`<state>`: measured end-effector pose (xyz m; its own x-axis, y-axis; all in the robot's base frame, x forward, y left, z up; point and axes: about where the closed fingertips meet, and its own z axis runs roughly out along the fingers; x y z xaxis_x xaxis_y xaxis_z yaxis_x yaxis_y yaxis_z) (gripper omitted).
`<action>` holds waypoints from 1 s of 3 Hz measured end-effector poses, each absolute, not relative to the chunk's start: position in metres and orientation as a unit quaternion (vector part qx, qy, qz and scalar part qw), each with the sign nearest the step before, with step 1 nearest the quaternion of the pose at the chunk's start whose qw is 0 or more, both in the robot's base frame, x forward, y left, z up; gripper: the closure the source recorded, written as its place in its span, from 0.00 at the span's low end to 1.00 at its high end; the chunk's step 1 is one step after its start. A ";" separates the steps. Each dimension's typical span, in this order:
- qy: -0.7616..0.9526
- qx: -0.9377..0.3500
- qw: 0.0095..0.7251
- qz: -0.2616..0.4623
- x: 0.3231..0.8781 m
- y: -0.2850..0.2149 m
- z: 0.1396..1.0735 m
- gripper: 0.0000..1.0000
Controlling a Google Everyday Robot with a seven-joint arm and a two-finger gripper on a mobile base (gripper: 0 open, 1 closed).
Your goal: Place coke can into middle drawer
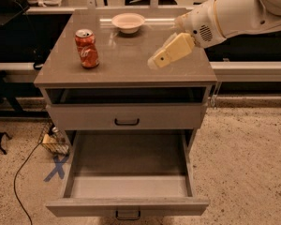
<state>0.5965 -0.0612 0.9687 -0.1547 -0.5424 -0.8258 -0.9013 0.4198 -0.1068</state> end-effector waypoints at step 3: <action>0.728 -0.470 0.440 0.237 0.637 0.010 0.931 0.00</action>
Offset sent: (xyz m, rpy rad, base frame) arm 0.0260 0.0352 -0.0282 0.0571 0.0060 -0.0567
